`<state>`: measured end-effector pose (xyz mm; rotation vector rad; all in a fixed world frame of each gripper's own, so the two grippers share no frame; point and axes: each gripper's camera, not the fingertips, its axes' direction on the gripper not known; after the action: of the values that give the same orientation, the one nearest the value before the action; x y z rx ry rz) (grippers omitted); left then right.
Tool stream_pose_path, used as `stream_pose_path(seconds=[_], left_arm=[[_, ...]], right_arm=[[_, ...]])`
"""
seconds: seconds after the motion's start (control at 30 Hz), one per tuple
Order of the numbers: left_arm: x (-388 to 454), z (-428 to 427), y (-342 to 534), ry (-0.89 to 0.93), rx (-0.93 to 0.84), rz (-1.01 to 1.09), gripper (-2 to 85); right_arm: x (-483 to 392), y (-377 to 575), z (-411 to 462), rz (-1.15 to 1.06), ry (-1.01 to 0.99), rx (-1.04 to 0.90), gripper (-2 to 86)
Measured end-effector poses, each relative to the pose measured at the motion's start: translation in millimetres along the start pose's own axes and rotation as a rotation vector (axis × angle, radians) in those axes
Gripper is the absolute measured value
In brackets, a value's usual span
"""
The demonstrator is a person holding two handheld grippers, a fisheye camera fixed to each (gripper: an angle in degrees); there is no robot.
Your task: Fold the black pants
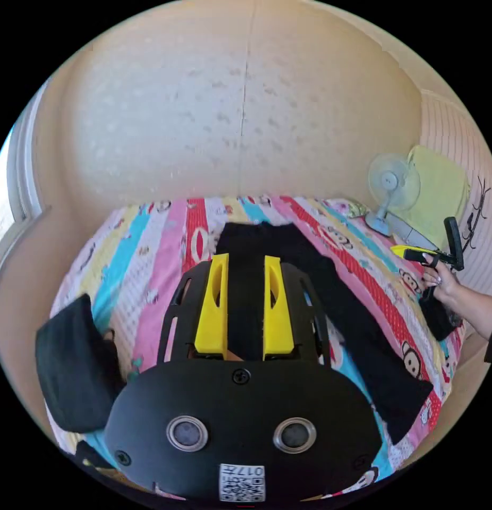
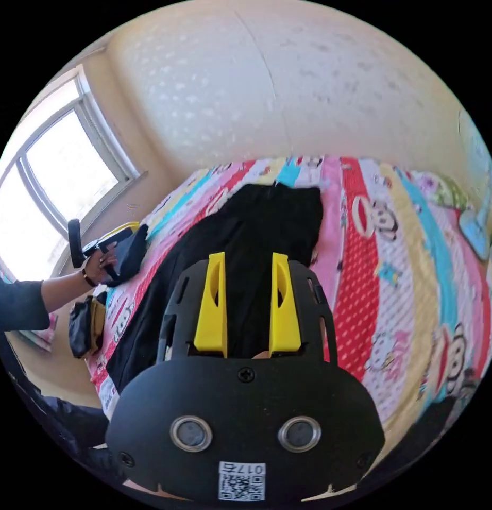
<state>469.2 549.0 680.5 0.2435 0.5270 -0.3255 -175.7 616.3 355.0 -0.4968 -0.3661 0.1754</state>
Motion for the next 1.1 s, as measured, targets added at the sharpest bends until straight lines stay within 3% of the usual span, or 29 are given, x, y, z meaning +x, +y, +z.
stream_pose_path(seconds=[0.17, 0.3, 0.43, 0.53, 0.57, 0.63, 0.83, 1.0, 1.1], left_arm=[[5.8, -45.2, 148.6, 0.053, -0.133, -0.232, 10.2], [29.3, -101.8, 198.3, 0.268, -0.217, -0.302, 10.2], [69.0, -132.7, 224.2, 0.187, -0.290, -0.320, 12.3], [102.9, -130.9, 249.1, 0.183, -0.353, -0.364, 12.7], [119.1, -131.1, 255.6, 0.191, -0.297, -0.397, 13.3], [145.9, -134.6, 253.5, 0.153, -0.223, -0.426, 15.6], [209.5, -133.6, 213.8, 0.017, -0.261, -0.370, 13.1], [232.4, -157.8, 188.7, 0.157, -0.318, -0.485, 5.1], [238.1, -202.4, 154.3, 0.216, -0.312, -0.417, 4.6]], right_arm=[[-17.8, 176.2, 41.5, 0.152, -0.208, -0.046, 12.1], [-64.5, 220.8, 41.5, 0.115, -0.408, -0.067, 11.8], [-123.5, 255.0, 81.8, 0.103, -0.373, -0.224, 11.7], [-135.3, 285.7, 131.3, 0.155, -0.566, -0.313, 10.8], [-134.3, 293.3, 136.7, 0.213, -0.554, -0.255, 9.9], [-134.4, 298.6, 142.4, 0.245, -0.545, -0.228, 8.5], [-145.2, 312.7, 152.7, 0.328, -0.514, -0.244, 5.5], [-178.7, 312.2, 153.7, 0.349, -0.429, -0.355, 3.9], [-208.3, 301.0, 141.7, 0.363, -0.379, -0.458, 3.7]])
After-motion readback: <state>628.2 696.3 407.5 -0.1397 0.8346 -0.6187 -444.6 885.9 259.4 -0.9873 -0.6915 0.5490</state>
